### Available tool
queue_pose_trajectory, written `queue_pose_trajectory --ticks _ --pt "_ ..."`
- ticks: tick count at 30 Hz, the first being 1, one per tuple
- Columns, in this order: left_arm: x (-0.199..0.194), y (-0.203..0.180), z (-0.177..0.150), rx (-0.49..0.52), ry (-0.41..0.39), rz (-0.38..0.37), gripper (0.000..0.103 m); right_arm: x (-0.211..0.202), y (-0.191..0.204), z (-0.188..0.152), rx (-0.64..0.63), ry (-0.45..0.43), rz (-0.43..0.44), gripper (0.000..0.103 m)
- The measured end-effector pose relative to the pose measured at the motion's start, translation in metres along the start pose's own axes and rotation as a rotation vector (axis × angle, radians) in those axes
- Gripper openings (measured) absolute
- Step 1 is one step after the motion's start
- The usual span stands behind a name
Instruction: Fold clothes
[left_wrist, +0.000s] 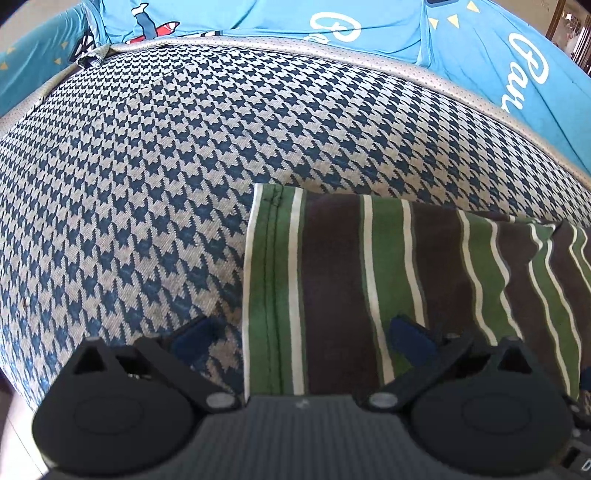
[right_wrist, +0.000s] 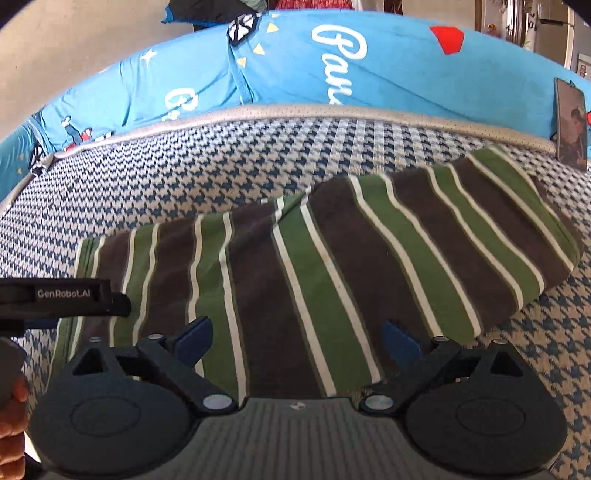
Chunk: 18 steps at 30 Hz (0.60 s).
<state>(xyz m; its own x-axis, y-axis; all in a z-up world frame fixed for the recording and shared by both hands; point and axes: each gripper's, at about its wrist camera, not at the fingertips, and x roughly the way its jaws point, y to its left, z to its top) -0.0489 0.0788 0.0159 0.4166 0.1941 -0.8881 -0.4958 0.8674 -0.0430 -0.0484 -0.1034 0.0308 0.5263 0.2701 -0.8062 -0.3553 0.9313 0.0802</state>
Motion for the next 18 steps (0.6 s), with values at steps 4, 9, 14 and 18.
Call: queue_pose_trajectory --ticks 4,9,14,18 --pt "0.007 -0.015 -0.005 0.005 -0.009 0.019 0.103 0.005 0.007 -0.007 -0.051 -0.003 -0.035 0.103" --pt "0.007 -0.022 -0.011 0.01 -0.023 0.025 0.103 0.01 0.017 -0.002 -0.102 0.065 -0.088 0.103" --pt "0.0 -0.018 -0.018 0.01 -0.034 0.028 0.103 0.011 0.005 0.002 -0.072 0.101 -0.029 0.103" --pt "-0.004 -0.022 -0.026 0.011 -0.039 0.034 0.103 0.011 0.01 -0.002 -0.114 0.107 -0.046 0.103"
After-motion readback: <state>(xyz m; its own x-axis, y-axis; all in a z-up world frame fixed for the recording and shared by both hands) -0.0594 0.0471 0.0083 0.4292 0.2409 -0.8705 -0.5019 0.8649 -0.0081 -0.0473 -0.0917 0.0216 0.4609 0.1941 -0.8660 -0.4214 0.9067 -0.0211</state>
